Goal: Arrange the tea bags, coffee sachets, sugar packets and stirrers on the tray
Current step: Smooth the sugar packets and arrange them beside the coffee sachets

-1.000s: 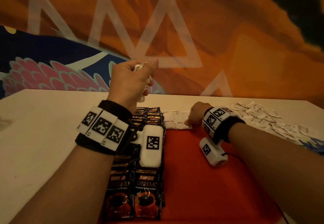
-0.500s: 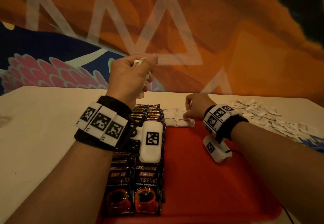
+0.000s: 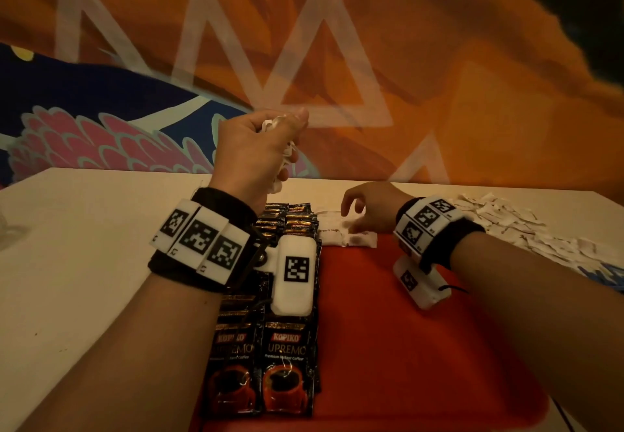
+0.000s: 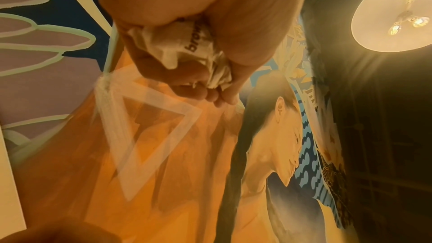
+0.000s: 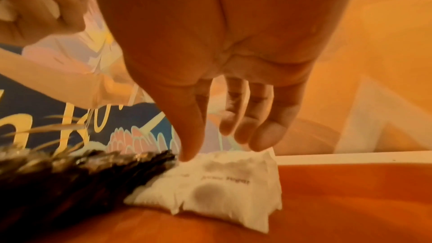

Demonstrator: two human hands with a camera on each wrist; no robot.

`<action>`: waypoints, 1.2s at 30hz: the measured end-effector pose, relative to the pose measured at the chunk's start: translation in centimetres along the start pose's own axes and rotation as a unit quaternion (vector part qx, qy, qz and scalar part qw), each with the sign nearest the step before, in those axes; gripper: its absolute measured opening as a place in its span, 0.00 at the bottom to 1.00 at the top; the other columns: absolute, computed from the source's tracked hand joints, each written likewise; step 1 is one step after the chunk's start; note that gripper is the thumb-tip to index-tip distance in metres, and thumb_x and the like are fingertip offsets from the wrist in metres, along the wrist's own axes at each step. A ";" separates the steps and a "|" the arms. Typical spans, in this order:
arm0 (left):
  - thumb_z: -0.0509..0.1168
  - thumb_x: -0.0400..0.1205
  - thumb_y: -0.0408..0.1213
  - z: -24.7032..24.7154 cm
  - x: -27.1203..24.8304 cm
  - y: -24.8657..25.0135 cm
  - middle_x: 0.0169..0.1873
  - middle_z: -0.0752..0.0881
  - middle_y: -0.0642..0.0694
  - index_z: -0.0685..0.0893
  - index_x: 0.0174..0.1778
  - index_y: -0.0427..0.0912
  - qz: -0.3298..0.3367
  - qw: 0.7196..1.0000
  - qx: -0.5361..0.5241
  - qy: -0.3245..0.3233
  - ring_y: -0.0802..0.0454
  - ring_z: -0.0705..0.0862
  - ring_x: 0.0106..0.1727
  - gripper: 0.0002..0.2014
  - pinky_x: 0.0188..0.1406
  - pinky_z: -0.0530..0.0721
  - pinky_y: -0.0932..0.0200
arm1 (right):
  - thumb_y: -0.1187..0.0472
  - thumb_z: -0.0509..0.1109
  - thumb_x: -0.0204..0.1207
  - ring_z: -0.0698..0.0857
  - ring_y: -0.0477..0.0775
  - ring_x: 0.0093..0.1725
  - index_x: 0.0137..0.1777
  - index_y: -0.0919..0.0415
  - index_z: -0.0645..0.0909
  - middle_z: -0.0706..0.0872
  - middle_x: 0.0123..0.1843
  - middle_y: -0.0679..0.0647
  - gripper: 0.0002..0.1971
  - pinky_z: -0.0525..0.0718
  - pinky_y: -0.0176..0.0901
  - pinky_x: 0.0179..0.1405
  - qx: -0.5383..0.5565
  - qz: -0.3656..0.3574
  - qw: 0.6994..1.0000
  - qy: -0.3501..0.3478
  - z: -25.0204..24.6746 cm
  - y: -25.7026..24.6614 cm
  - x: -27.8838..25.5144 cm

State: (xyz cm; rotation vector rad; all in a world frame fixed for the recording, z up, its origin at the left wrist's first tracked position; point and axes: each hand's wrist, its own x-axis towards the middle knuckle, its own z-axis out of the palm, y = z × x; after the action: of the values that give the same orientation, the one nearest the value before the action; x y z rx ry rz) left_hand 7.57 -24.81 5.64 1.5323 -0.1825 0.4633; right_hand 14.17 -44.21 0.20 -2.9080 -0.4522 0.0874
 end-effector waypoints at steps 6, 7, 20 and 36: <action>0.71 0.82 0.48 0.2 0.0 0.0 0.29 0.84 0.49 0.88 0.39 0.43 -0.048 0.997 -0.052 -0.028 0.55 0.79 0.27 0.12 0.18 0.71 0.63 | 0.54 0.78 0.75 0.86 0.45 0.42 0.48 0.53 0.87 0.88 0.44 0.46 0.06 0.78 0.32 0.37 0.146 -0.017 0.979 0.143 -2.0 -0.5 -1.6; 0.70 0.82 0.49 0.3 -0.1 0.0 0.30 0.84 0.49 0.88 0.39 0.42 -0.061 0.995 -0.067 -0.046 0.55 0.79 0.28 0.14 0.18 0.70 0.63 | 0.54 0.78 0.75 0.87 0.46 0.42 0.47 0.53 0.87 0.88 0.42 0.45 0.05 0.80 0.33 0.39 0.173 -0.027 0.968 0.179 -2.3 -0.9 -1.9; 0.51 0.84 0.66 1.3 -0.8 0.1 0.32 0.83 0.42 0.84 0.49 0.41 -0.101 0.985 -0.067 -0.123 0.51 0.80 0.28 0.30 0.21 0.73 0.60 | 0.53 0.84 0.66 0.89 0.52 0.43 0.46 0.57 0.87 0.92 0.43 0.53 0.13 0.82 0.35 0.35 0.450 -0.140 0.847 0.245 -3.6 -5.3 -6.2; 0.73 0.74 0.40 1.4 -0.9 -0.9 0.35 0.86 0.45 0.85 0.61 0.34 -0.010 0.981 -0.035 -0.192 0.53 0.81 0.28 0.21 0.15 0.72 0.64 | 0.69 0.71 0.78 0.84 0.51 0.39 0.40 0.59 0.83 0.87 0.40 0.55 0.07 0.80 0.39 0.31 0.699 -0.048 0.693 0.167 -4.0 -4.2 -6.8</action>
State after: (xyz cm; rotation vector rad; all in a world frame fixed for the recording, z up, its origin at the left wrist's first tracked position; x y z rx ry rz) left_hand 7.36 -26.29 4.55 1.5405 -0.4779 0.1385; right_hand 6.78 -43.13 5.18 -1.3170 -0.2516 -0.0889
